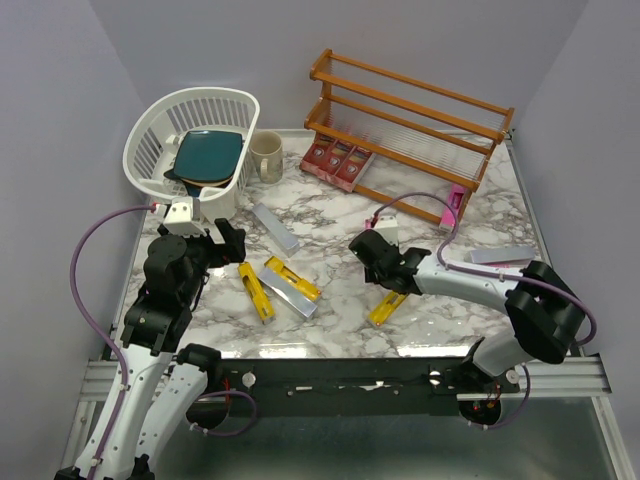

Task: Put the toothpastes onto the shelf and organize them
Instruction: Pick up the toothpaste from the center of the board, then place the toothpaste on the shelf.

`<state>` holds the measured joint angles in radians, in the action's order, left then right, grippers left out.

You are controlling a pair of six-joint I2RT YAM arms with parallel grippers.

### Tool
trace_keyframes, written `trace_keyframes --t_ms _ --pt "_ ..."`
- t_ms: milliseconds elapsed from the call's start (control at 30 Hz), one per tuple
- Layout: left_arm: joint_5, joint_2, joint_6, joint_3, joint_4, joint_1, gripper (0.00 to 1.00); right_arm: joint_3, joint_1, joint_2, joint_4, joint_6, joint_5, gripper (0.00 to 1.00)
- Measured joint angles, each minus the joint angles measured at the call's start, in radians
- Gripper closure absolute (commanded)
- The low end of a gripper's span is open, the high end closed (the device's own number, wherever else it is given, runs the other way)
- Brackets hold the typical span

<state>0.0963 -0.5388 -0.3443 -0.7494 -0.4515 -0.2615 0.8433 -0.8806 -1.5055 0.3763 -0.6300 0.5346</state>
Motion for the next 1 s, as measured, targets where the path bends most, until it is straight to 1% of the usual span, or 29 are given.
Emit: trace_keyframes --t_ms 133,233,367,467,567,867,967,1000 --pt "0.0 0.0 0.0 0.0 0.0 0.0 0.01 0.048 0.018 -0.005 0.014 0.018 0.035 0.61" --pt "-0.001 0.0 0.0 0.0 0.0 0.0 0.01 0.08 0.069 -0.006 0.014 0.036 0.05 0.61" --pt "-0.002 0.0 0.0 0.0 0.0 0.0 0.01 0.13 0.198 -0.015 0.007 0.068 0.057 0.59" --pt "-0.003 0.001 0.0 0.0 0.0 0.0 0.01 0.19 0.288 -0.055 -0.007 0.09 0.059 0.59" --pt "-0.003 0.005 0.0 0.0 0.0 0.0 0.01 0.233 0.345 -0.103 -0.023 0.1 0.057 0.58" --pt "-0.003 0.008 0.0 0.0 0.0 -0.001 0.01 0.293 0.471 -0.263 -0.035 0.081 0.043 0.55" --pt "-0.003 0.008 0.0 0.0 0.0 -0.002 0.01 0.319 0.503 -0.287 -0.034 0.069 0.039 0.53" --pt "-0.003 0.008 0.0 0.0 0.001 -0.002 0.01 0.329 0.513 -0.291 -0.034 0.064 0.037 0.5"
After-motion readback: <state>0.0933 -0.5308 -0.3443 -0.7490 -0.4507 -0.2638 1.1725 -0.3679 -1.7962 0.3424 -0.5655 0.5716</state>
